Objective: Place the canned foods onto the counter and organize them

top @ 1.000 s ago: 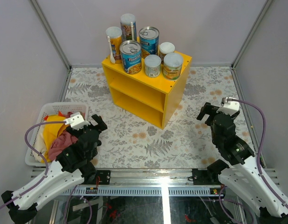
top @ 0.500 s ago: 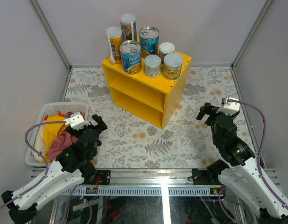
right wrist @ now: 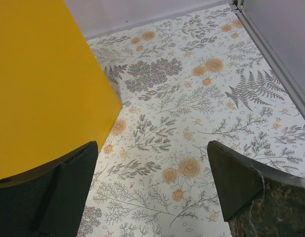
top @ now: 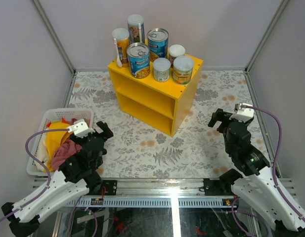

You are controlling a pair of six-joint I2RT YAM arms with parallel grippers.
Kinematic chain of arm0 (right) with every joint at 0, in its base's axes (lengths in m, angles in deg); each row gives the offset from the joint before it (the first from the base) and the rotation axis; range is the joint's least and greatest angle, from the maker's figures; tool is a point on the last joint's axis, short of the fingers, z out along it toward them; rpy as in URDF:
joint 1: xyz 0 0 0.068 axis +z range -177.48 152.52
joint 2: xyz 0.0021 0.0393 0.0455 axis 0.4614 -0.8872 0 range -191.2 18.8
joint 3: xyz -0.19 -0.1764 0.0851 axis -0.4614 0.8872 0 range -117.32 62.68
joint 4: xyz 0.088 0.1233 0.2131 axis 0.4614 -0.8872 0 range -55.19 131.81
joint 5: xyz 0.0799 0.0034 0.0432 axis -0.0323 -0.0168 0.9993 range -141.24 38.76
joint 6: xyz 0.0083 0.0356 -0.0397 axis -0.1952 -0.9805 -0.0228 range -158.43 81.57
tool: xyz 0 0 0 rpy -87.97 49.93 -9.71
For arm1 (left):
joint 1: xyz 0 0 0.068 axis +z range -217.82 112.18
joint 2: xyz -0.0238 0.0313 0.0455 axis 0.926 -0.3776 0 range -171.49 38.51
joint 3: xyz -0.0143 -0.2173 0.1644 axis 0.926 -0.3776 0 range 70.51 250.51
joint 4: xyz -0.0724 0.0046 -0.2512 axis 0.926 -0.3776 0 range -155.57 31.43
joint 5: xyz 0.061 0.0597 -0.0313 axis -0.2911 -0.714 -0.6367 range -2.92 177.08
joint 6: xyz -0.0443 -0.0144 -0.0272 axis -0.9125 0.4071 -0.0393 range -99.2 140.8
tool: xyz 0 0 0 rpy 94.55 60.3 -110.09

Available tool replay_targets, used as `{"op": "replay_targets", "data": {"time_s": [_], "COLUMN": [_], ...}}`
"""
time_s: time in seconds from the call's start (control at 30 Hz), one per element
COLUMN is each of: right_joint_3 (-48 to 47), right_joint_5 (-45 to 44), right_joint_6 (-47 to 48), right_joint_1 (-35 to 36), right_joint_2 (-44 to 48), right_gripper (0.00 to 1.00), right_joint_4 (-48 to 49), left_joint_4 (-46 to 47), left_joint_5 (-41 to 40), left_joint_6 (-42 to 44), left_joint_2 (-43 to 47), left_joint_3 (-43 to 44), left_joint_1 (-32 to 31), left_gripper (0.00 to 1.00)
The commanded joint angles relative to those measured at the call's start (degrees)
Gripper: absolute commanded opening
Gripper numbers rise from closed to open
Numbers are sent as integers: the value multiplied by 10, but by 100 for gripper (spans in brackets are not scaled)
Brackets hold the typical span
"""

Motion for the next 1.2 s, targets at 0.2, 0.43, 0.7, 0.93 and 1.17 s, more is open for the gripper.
{"op": "replay_targets", "data": {"time_s": [0.2,0.43,0.7,0.93,1.17], "right_joint_3": [-13,-112,-169,-124,-150], "right_joint_5": [28,-40,-78,-69,-78], "right_joint_6": [-21,-114,-148,-128,-146], "right_joint_1": [4,3,3,3,3], "right_joint_2": [-9,-170,-255,-198,-227], "right_gripper": [99,100,99,99,100], "right_joint_4": [10,-120,-195,-127,-159], "left_joint_4": [16,19,21,10,14], "left_joint_5": [-13,-7,-5,-6,-4], "left_joint_6": [0,2,8,6,-1], "left_joint_2": [4,0,-4,8,-6], "left_joint_3": [1,1,8,7,7], "left_joint_1": [-1,-1,-1,-1,-1], "left_gripper": [100,100,100,100,100]}}
